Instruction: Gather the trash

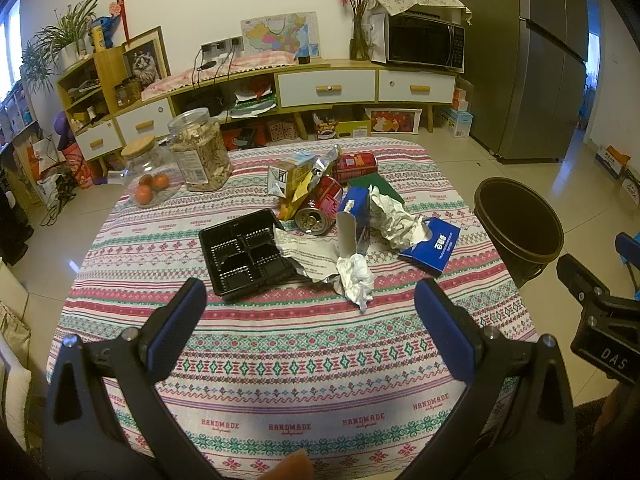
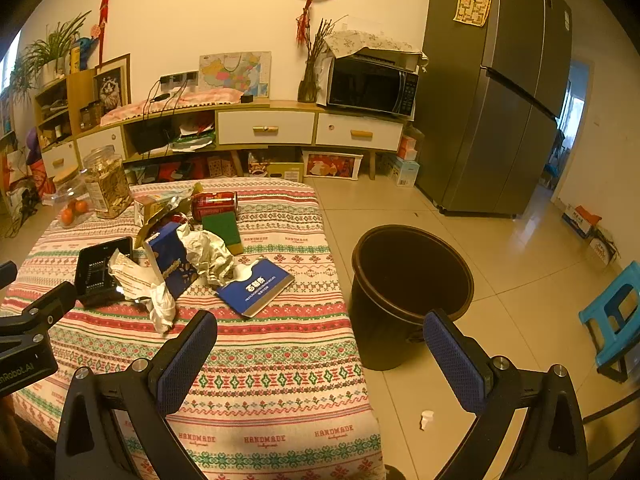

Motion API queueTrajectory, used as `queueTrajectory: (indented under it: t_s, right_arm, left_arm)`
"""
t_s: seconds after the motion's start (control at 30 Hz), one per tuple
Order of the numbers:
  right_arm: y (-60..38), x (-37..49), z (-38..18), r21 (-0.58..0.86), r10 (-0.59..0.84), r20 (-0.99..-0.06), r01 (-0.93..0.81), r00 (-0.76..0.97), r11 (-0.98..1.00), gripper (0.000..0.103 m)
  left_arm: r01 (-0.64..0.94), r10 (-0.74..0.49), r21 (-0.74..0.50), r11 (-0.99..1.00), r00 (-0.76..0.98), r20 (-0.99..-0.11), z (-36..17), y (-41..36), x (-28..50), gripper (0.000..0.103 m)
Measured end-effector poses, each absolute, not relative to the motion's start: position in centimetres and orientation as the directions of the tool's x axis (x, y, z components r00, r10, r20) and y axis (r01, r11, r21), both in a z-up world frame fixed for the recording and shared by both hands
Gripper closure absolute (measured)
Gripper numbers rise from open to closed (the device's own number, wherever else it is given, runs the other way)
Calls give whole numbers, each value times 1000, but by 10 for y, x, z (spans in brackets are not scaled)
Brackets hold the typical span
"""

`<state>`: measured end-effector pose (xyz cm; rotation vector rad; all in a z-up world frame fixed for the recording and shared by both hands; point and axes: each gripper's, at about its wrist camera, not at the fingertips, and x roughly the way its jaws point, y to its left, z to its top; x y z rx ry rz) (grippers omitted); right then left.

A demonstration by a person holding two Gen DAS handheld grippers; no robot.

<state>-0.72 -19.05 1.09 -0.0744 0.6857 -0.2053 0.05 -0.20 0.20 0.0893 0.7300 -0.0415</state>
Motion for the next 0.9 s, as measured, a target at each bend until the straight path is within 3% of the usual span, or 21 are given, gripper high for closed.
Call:
queueTrajectory:
  t_s: [0.9]
  right_arm:
    - [-197,-13,14,-141,-226,-611,177,758,974,0]
  left_arm:
    - [75,-16,57,996,731,-682,-3,0,1,0]
